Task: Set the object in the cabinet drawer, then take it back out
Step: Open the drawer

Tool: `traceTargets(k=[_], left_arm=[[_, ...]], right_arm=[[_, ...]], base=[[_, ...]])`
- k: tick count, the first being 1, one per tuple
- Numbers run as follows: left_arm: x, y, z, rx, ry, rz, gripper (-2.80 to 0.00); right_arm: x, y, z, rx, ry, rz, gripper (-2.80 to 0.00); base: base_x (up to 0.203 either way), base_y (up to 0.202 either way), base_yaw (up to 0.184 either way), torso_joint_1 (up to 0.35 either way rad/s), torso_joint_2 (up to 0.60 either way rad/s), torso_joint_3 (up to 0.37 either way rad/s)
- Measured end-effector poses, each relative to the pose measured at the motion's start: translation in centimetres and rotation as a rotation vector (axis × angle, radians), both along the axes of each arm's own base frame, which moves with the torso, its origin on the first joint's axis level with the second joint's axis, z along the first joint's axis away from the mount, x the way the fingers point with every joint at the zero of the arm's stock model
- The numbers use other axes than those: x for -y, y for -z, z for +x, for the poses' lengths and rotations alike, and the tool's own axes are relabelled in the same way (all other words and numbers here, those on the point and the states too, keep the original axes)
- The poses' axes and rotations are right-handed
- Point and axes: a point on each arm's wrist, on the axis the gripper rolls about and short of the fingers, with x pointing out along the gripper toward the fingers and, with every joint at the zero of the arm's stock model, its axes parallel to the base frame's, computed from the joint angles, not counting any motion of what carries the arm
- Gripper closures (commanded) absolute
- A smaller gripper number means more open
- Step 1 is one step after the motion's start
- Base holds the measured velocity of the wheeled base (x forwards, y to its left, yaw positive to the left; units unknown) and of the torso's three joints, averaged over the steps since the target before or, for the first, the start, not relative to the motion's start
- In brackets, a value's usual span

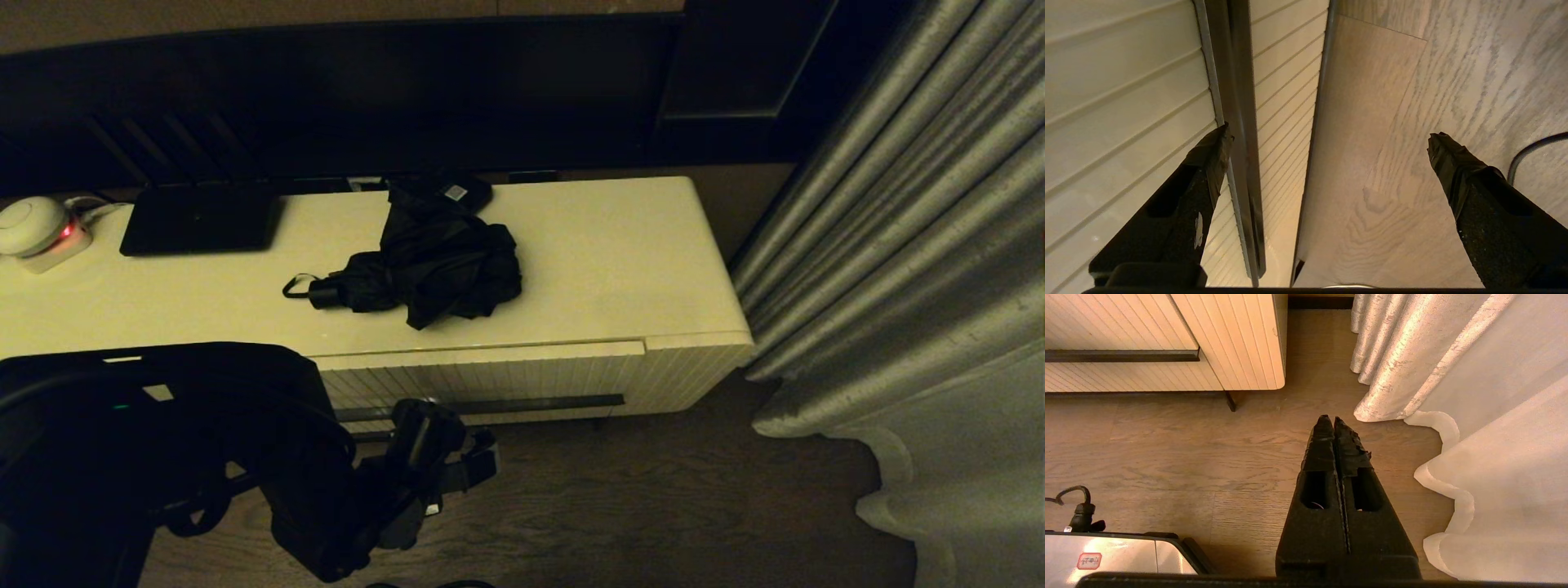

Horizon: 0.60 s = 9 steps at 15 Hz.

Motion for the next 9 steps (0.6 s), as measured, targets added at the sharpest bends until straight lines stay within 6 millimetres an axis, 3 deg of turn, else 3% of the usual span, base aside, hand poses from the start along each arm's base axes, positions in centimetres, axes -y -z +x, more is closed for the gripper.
traceTargets(k=[9], left_arm=[[-0.1, -0.4, 1.4, 0.042, -0.02, -0.022, -2.8]], right_arm=[[0.0, 0.0, 0.0, 0.0, 0.0, 0.0, 0.0]], base=[[0.0, 0.0, 0.0, 0.0, 0.0, 0.0]])
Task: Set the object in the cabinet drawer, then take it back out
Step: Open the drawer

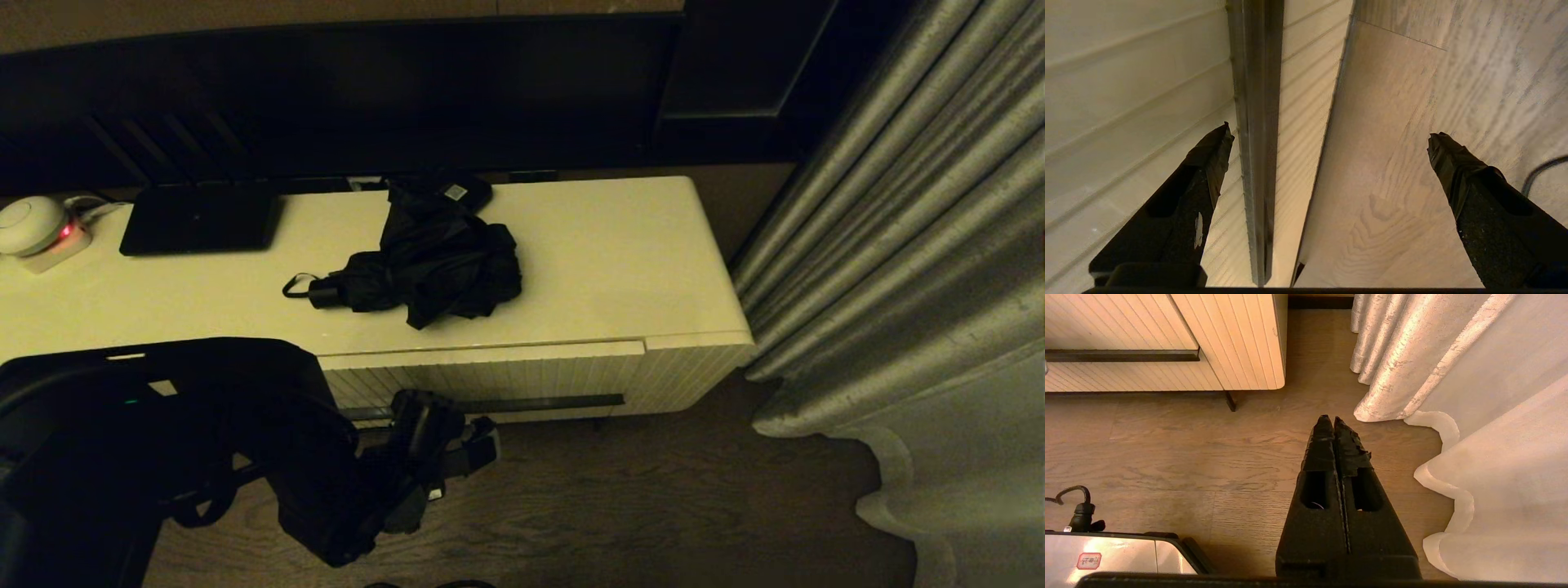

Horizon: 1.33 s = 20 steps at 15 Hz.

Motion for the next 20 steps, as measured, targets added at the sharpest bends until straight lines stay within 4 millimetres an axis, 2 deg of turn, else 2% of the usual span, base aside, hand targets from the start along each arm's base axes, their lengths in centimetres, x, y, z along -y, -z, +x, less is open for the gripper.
traceTargets(k=[10, 20], left_arm=[[0.0, 0.8, 0.9, -0.001, -0.008, 0.001, -2.8], [-0.4, 1.8, 0.0, -0.048, 0.007, 0.017, -2.8]], right_arm=[[0.0, 0.0, 0.0, 0.0, 0.0, 0.0, 0.0], [0.0, 0.0, 0.0, 0.0, 0.0, 0.0, 0.0]], base=[[0.0, 0.0, 0.0, 0.0, 0.0, 0.0], [0.0, 0.0, 0.0, 0.0, 0.0, 0.0]])
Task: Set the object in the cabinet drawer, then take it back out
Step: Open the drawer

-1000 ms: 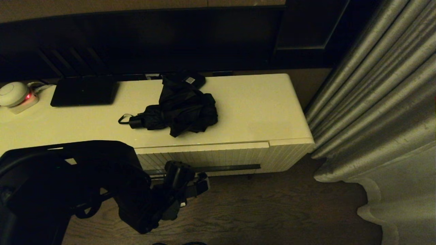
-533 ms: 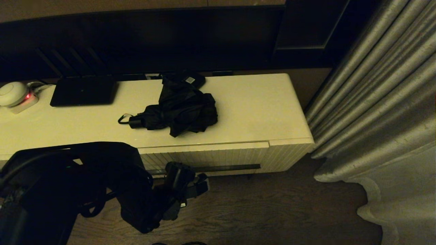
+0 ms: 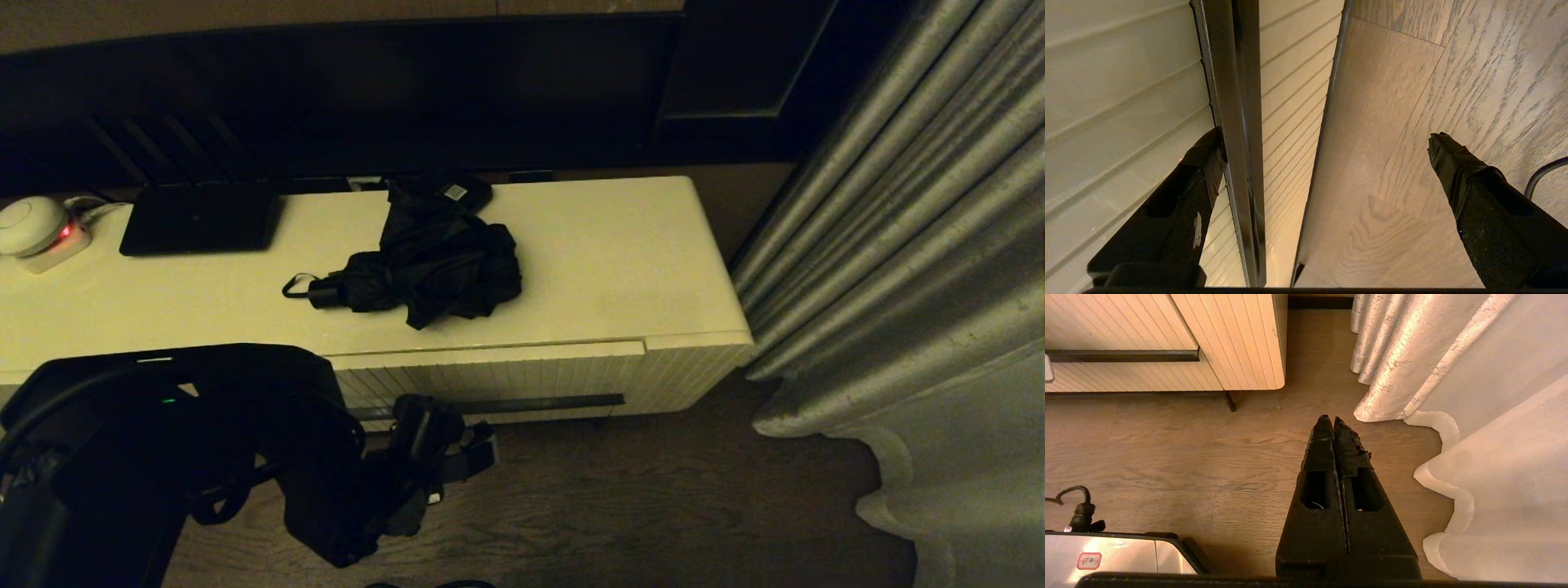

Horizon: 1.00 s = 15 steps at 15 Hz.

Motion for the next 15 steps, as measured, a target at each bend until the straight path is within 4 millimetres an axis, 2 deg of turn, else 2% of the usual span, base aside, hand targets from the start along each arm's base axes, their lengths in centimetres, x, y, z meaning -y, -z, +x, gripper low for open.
traceTargets(k=[15], left_arm=[[-1.0, 1.0, -3.5, -0.09, 0.04, 0.008, -2.8]], right_arm=[[0.0, 0.0, 0.0, 0.0, 0.0, 0.0, 0.0]], base=[[0.0, 0.0, 0.0, 0.0, 0.0, 0.0]])
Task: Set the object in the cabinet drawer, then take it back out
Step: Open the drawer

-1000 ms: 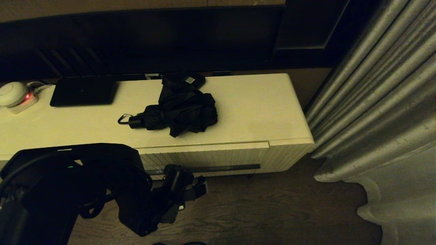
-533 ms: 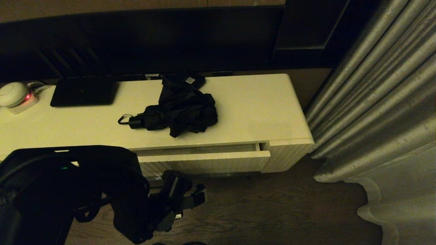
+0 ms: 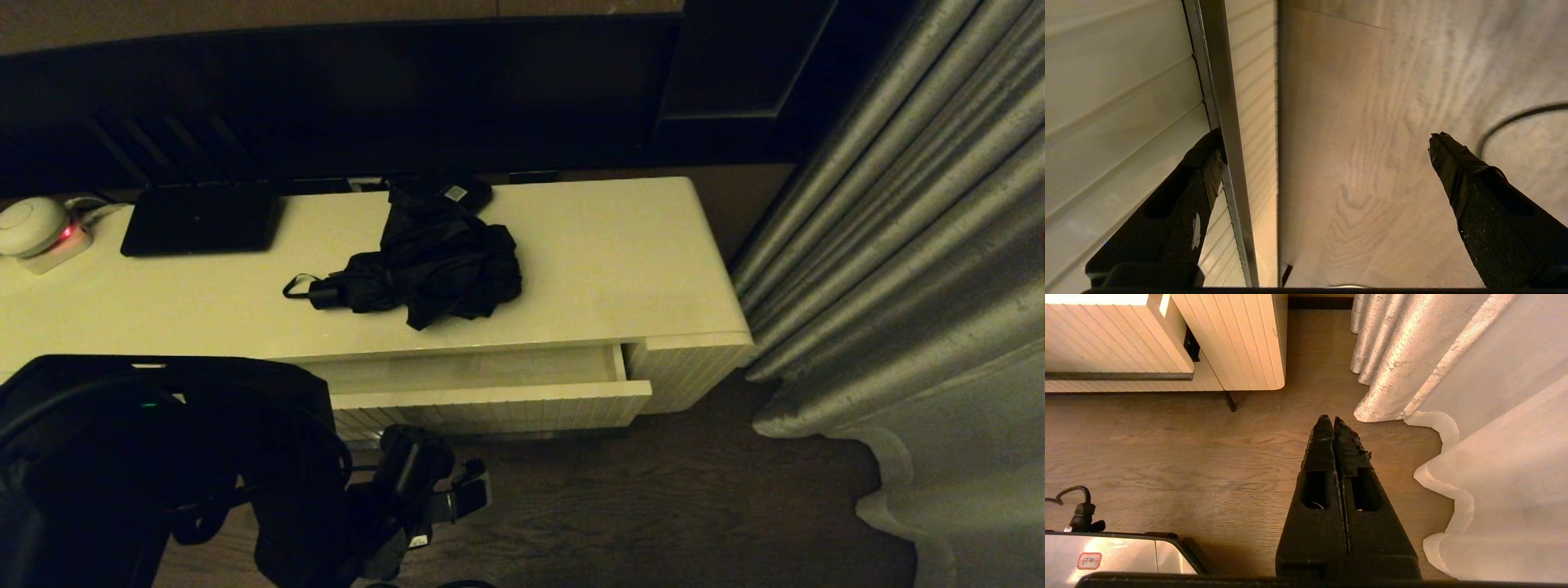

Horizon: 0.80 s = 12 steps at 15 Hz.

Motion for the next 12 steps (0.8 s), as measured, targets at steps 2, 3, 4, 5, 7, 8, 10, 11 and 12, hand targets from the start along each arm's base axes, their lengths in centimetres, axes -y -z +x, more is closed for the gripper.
traceTargets(k=[2, 3, 4, 5, 7, 8, 10, 11, 12], left_arm=[[0.1, -0.2, -0.8, -0.009, 0.012, 0.005, -2.8], [0.2, -0.3, -1.2, -0.013, 0.02, 0.006, -2.8], [0.2, -0.5, -1.7, -0.017, 0.027, 0.007, -2.8], [0.2, -0.6, -1.9, -0.02, 0.031, 0.006, -2.8], [0.0, -0.7, -2.7, -0.033, 0.037, 0.011, -2.8], [-0.1, -0.7, -3.0, -0.039, 0.037, 0.01, -2.8], [-0.2, -0.6, -3.9, -0.057, 0.041, 0.01, -2.8], [-0.2, -0.5, -4.3, -0.06, 0.044, 0.009, -2.8], [-0.2, -0.5, -4.4, -0.06, 0.046, 0.008, -2.8]], right_arm=[[0.0, 0.0, 0.0, 0.0, 0.0, 0.0, 0.0], [0.0, 0.0, 0.0, 0.0, -0.001, 0.0, 0.0], [0.0, 0.0, 0.0, 0.0, 0.0, -0.001, 0.0], [0.0, 0.0, 0.0, 0.0, 0.0, 0.0, 0.0], [0.0, 0.0, 0.0, 0.0, 0.0, 0.0, 0.0], [0.0, 0.0, 0.0, 0.0, 0.0, 0.0, 0.0], [0.0, 0.0, 0.0, 0.0, 0.0, 0.0, 0.0], [0.0, 0.0, 0.0, 0.0, -0.001, 0.0, 0.0], [0.0, 0.0, 0.0, 0.0, 0.0, 0.0, 0.0]], base=[[0.0, 0.0, 0.0, 0.0, 0.0, 0.0], [0.0, 0.0, 0.0, 0.0, 0.0, 0.0], [0.0, 0.0, 0.0, 0.0, 0.0, 0.0], [0.0, 0.0, 0.0, 0.0, 0.0, 0.0], [0.0, 0.0, 0.0, 0.0, 0.0, 0.0], [0.0, 0.0, 0.0, 0.0, 0.0, 0.0], [0.0, 0.0, 0.0, 0.0, 0.0, 0.0], [0.0, 0.0, 0.0, 0.0, 0.0, 0.0], [0.0, 0.0, 0.0, 0.0, 0.0, 0.0]])
